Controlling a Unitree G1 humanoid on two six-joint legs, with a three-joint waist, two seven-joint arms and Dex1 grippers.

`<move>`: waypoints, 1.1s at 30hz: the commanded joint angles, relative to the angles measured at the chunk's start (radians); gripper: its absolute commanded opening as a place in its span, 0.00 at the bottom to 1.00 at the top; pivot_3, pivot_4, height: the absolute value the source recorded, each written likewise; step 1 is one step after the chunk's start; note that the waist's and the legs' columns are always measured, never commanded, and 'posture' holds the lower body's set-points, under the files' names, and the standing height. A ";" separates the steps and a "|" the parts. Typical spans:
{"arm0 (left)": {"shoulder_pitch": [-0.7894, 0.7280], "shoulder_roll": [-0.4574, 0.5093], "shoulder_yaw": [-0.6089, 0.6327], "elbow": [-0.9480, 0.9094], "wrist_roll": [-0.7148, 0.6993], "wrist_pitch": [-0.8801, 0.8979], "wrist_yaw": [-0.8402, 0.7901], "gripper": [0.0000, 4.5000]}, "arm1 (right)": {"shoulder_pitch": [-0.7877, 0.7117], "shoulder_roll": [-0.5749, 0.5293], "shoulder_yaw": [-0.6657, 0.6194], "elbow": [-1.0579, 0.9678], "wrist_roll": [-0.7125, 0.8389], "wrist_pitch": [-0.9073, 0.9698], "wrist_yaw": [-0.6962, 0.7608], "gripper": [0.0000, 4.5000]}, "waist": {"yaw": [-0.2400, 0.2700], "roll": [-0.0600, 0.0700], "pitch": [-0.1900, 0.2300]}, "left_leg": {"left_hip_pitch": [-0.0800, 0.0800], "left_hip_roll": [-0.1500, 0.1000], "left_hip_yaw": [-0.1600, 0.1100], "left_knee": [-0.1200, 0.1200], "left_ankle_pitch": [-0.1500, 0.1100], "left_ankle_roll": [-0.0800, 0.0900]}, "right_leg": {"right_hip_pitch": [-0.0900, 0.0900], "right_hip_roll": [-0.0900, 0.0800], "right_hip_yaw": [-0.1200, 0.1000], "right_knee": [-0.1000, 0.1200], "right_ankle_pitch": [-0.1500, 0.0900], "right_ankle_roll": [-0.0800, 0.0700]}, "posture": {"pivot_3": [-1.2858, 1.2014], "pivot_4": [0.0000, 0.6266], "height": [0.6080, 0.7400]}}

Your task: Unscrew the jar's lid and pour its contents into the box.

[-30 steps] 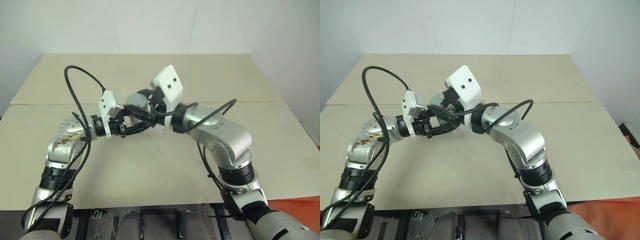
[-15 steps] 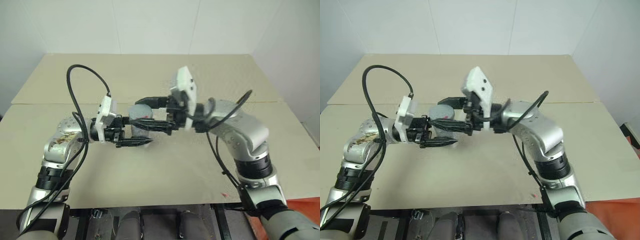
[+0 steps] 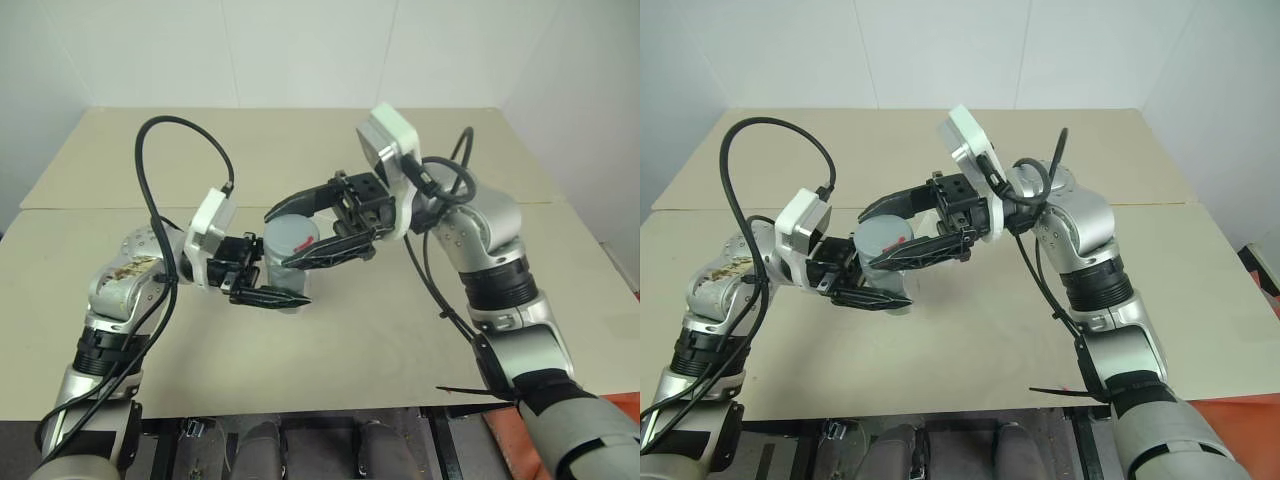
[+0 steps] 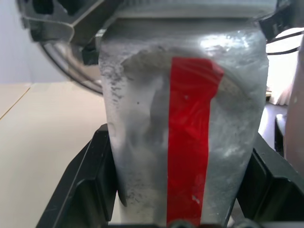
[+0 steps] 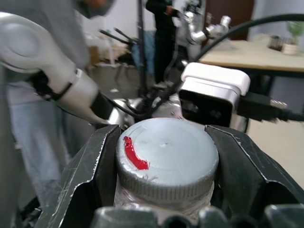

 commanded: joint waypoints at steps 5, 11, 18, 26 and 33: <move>-0.017 -0.005 0.028 -0.065 -0.036 -0.025 0.000 0.64 | -0.002 0.030 0.042 -0.001 -0.036 -0.008 0.021 0.63 | 0.000 0.000 0.000 | 0.000 0.000 0.000 0.000 0.000 0.000 | 0.000 0.000 0.000 0.000 0.000 0.000 | 0.52 0.24 1.00; -0.018 0.001 0.033 -0.045 -0.023 -0.038 0.008 0.64 | 0.015 0.042 0.013 -0.014 -0.062 -0.020 -0.052 0.99 | 0.000 0.000 0.000 | 0.000 0.000 0.000 0.000 0.000 0.000 | 0.000 0.000 0.000 0.001 0.000 0.000 | 0.52 0.24 1.00; 0.023 0.027 0.079 -0.026 -0.011 -0.048 0.056 0.64 | 0.057 0.006 -0.058 -0.066 -0.072 -0.012 -0.173 0.99 | 0.000 0.000 0.000 | 0.000 0.000 0.000 0.000 0.000 0.000 | 0.000 0.000 0.000 0.000 0.000 0.000 | 0.52 0.24 1.00; 0.101 0.022 0.148 0.013 0.077 -0.102 0.250 0.64 | 0.187 -0.042 -0.144 -0.268 -0.076 0.062 -0.454 0.99 | 0.001 0.000 0.000 | 0.000 0.000 0.000 0.000 0.000 0.000 | 0.000 -0.001 0.000 0.000 0.000 0.000 | 0.52 0.24 1.00; 0.100 -0.106 0.132 -0.002 0.227 -0.153 0.585 0.64 | 0.225 0.011 -0.169 -0.430 -0.118 0.180 -0.805 0.99 | 0.002 0.000 0.000 | 0.000 0.000 0.000 0.000 0.000 0.000 | 0.000 -0.001 0.000 0.000 0.000 0.000 | 0.52 0.24 1.00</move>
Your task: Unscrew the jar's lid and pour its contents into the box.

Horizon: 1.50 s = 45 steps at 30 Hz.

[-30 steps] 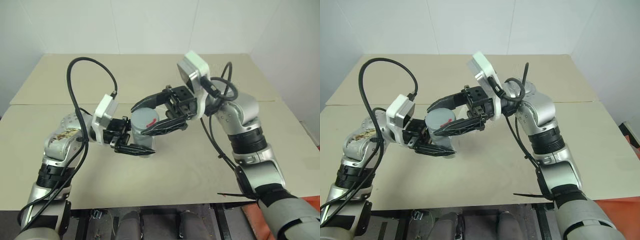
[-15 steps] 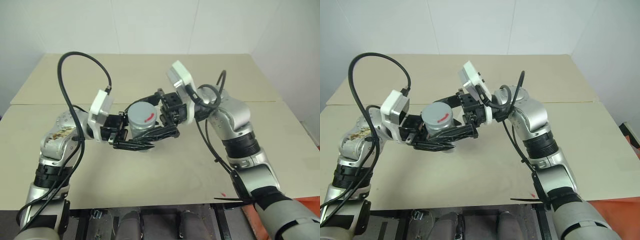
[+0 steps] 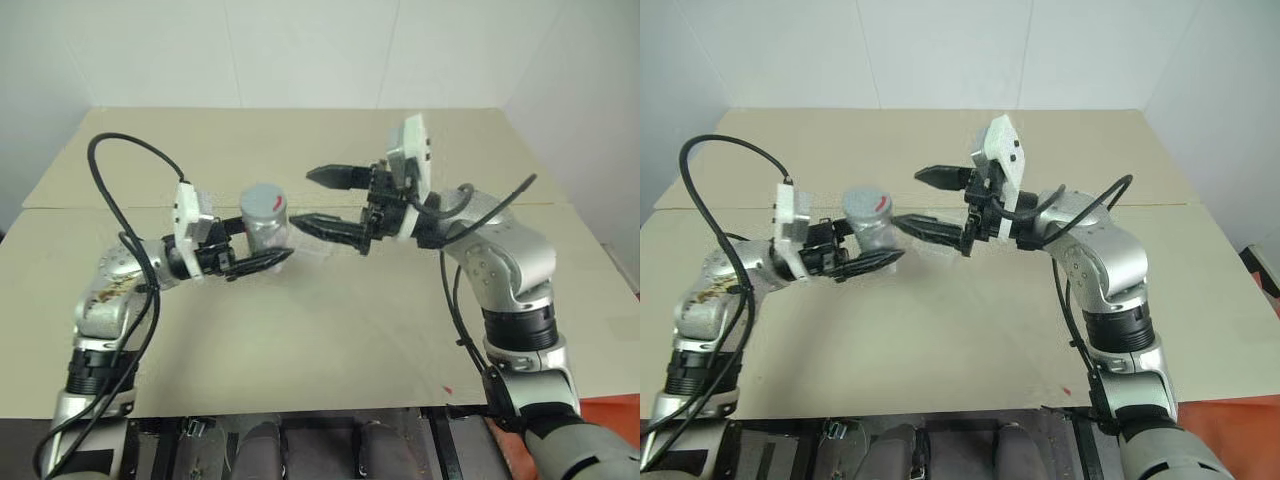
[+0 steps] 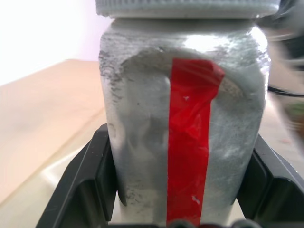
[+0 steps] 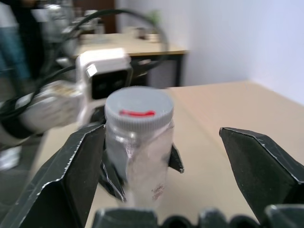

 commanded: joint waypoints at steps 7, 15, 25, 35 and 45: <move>-0.030 -0.153 -0.034 -0.053 0.130 -0.028 0.327 0.64 | -0.035 0.129 0.036 -0.188 -0.066 0.183 -0.383 0.99 | -0.002 0.000 0.000 | 0.000 0.000 0.000 0.000 0.000 0.000 | 0.000 0.000 0.000 0.000 0.000 0.000 | 0.52 0.24 1.00; -0.032 -0.161 -0.048 -0.059 0.130 -0.027 0.346 0.64 | -0.063 0.171 0.083 -0.183 -0.104 0.241 -0.471 0.99 | -0.002 0.000 0.000 | 0.000 0.000 0.000 0.000 0.000 0.000 | 0.000 0.000 0.000 0.000 0.000 0.000 | 0.52 0.24 1.00; -0.037 -0.159 -0.058 -0.060 0.129 -0.031 0.340 0.64 | -0.093 0.207 0.118 -0.105 -0.157 0.245 -0.502 0.99 | -0.002 0.000 0.000 | 0.000 0.000 0.000 0.000 0.000 0.000 | 0.000 0.000 0.000 0.000 0.000 0.000 | 0.52 0.24 1.00; -0.027 -0.153 -0.057 -0.073 0.124 -0.026 0.334 0.64 | -0.102 0.217 0.121 -0.082 -0.174 0.231 -0.486 0.86 | -0.003 0.000 0.000 | 0.000 0.000 0.000 -0.001 0.000 0.000 | 0.000 0.000 0.000 0.000 0.000 0.000 | 0.52 0.24 1.00; -0.010 -0.122 -0.063 -0.087 0.096 -0.029 0.261 0.64 | -0.092 0.197 0.114 -0.085 -0.164 0.221 -0.432 0.62 | -0.003 0.000 0.000 | 0.000 0.000 0.000 -0.001 0.000 0.000 | 0.000 0.000 0.000 -0.001 0.000 0.000 | 0.52 0.24 1.00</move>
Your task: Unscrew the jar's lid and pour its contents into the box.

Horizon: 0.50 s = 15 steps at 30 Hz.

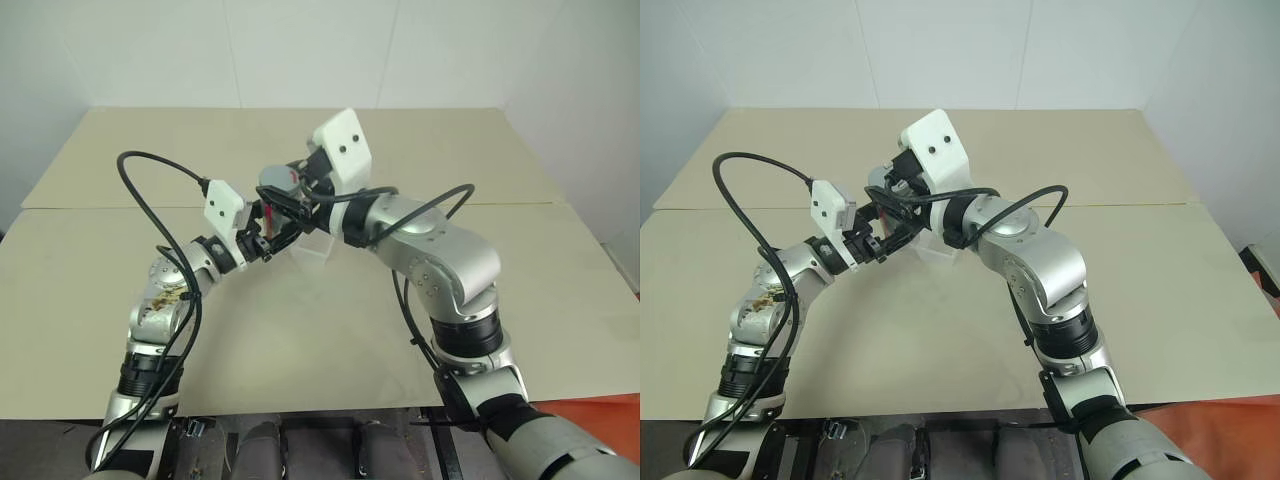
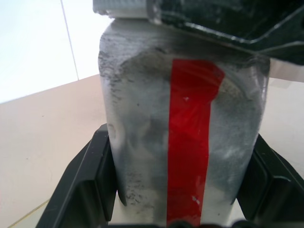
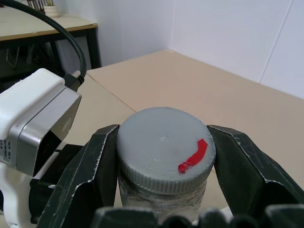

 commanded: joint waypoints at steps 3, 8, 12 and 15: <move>0.012 0.054 0.005 -0.066 -0.088 -0.041 -0.169 0.64 | -0.001 -0.049 -0.035 -0.018 0.039 -0.054 0.110 0.62 | 0.000 0.000 0.000 | 0.000 0.000 0.000 0.000 0.000 0.000 | 0.000 0.000 0.000 0.000 0.000 0.000 | 0.52 0.24 1.00; 0.031 0.106 0.048 -0.089 -0.269 -0.016 -0.394 0.64 | 0.015 -0.135 -0.080 0.000 0.165 -0.112 0.343 0.62 | 0.000 0.000 0.000 | 0.000 0.000 0.000 0.000 0.000 0.000 | 0.000 0.000 0.000 -0.001 0.000 0.000 | 0.52 0.24 1.00; 0.015 0.147 0.044 -0.104 -0.324 0.027 -0.478 0.64 | 0.030 -0.212 -0.076 0.012 0.248 -0.163 0.548 0.62 | 0.001 0.000 0.000 | 0.000 0.000 0.000 0.000 0.000 0.001 | 0.001 0.000 0.000 -0.001 0.000 0.000 | 0.52 0.24 1.00; 0.004 0.165 0.027 -0.109 -0.325 0.023 -0.526 0.64 | 0.028 -0.254 -0.058 0.042 0.278 -0.203 0.678 0.62 | 0.001 0.000 0.000 | 0.001 0.000 0.000 0.000 0.000 0.001 | 0.001 0.000 0.000 -0.001 0.000 0.000 | 0.52 0.24 1.00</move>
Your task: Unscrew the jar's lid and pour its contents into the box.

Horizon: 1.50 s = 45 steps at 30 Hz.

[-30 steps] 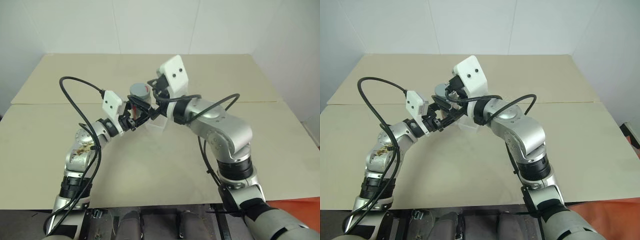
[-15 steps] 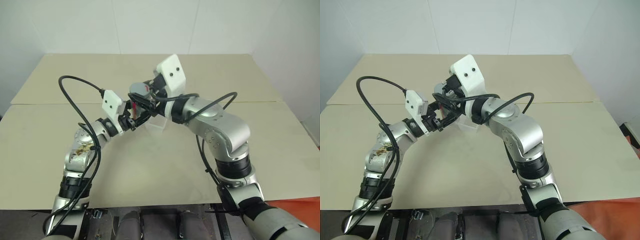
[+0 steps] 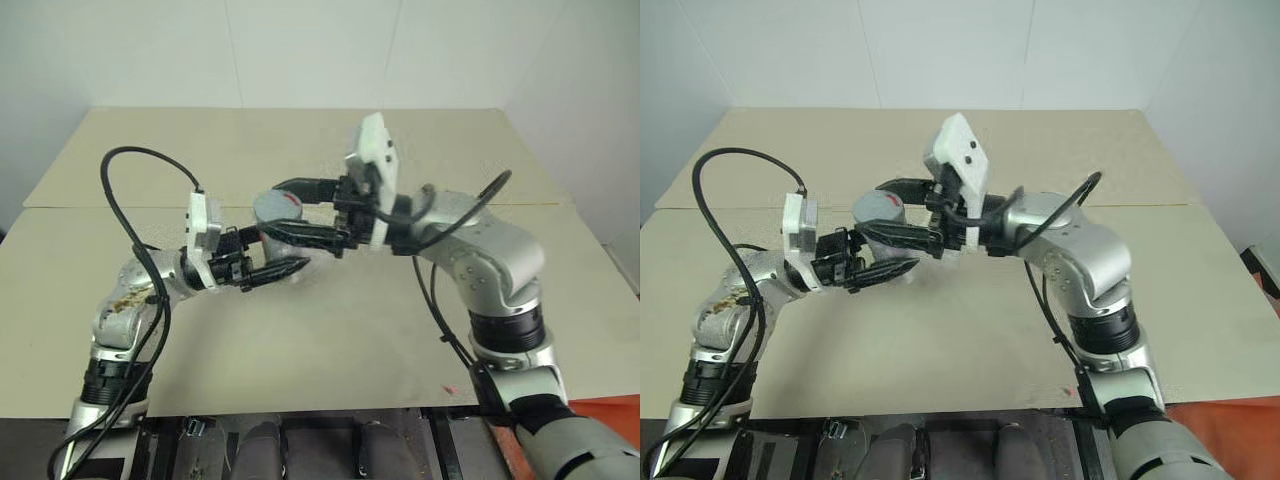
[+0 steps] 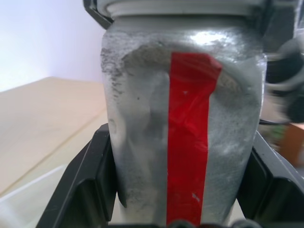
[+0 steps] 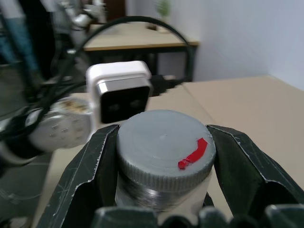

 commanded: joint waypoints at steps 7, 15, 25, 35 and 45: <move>-0.078 0.015 -0.009 -0.079 -0.078 -0.007 -0.141 0.64 | -0.035 -0.078 0.020 0.131 0.063 -0.101 0.342 0.62 | 0.000 0.000 0.000 | 0.000 0.000 0.000 0.000 0.000 0.000 | -0.001 0.000 0.000 0.000 0.000 0.000 | 0.52 0.24 1.00; -0.090 0.018 -0.018 -0.083 -0.085 -0.001 -0.179 0.64 | -0.072 -0.072 0.036 0.198 0.045 -0.133 0.414 0.70 | 0.001 0.000 0.000 | 0.000 0.000 0.000 0.000 0.000 0.000 | 0.000 0.000 0.000 0.000 0.000 0.000 | 0.52 0.24 1.00; -0.063 0.031 0.015 -0.036 -0.047 -0.021 -0.132 0.64 | -0.040 -0.060 -0.012 0.156 0.049 -0.113 0.292 0.98 | 0.001 0.000 0.000 | 0.000 0.000 0.000 0.000 0.000 0.000 | 0.000 0.000 0.000 0.000 0.000 0.000 | 0.52 0.24 1.00; -0.022 -0.013 0.061 0.029 0.139 -0.083 0.191 0.64 | 0.037 -0.034 -0.110 -0.002 0.016 -0.065 -0.069 0.98 | 0.002 0.000 0.000 | 0.000 0.000 0.000 0.000 0.000 0.000 | 0.000 0.000 0.000 0.000 0.000 0.000 | 0.52 0.24 1.00; -0.054 -0.201 0.016 0.014 0.341 -0.070 0.611 0.64 | 0.008 0.109 -0.074 -0.113 -0.081 0.080 -0.497 0.98 | 0.003 0.000 0.000 | -0.001 0.000 0.000 0.000 0.000 -0.001 | -0.001 0.000 0.000 0.001 0.000 0.000 | 0.52 0.24 1.00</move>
